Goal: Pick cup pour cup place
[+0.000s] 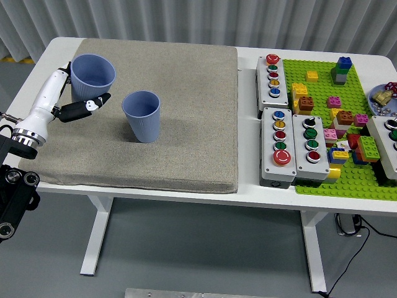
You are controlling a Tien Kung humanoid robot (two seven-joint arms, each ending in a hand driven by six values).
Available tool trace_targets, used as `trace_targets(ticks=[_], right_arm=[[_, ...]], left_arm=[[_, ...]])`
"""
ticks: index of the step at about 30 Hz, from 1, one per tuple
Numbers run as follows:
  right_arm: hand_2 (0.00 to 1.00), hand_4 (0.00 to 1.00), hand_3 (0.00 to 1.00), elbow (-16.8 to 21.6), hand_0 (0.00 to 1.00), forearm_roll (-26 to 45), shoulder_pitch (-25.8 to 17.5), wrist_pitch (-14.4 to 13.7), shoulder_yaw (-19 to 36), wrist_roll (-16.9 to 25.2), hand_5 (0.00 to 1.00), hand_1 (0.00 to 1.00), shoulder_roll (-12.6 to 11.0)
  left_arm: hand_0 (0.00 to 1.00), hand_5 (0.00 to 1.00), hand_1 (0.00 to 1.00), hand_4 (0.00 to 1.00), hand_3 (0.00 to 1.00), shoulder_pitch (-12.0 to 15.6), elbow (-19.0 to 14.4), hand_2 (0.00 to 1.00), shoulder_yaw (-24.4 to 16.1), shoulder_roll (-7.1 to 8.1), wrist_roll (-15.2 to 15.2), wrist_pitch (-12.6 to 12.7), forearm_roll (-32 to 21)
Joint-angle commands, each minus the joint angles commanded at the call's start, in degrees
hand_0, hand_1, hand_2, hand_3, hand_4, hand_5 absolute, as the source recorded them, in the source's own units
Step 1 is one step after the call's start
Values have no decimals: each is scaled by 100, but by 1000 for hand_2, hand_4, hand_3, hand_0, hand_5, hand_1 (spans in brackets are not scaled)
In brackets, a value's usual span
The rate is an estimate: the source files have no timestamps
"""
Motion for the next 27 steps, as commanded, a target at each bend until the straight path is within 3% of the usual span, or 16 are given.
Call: trace_targets(ticks=[20,27], right_arm=[[738,147,599,0,739,7,2,-25,16,26,206,696,-12],[738,149,600,0,739,29,4,-30,3,30,205,696,-16]], left_arm=[[606,333,562,690,758,-271,-472,693,407,295,239,-4,2205],[607,325,562,686,754,-441,-407,692,671,514,330,63,2205]])
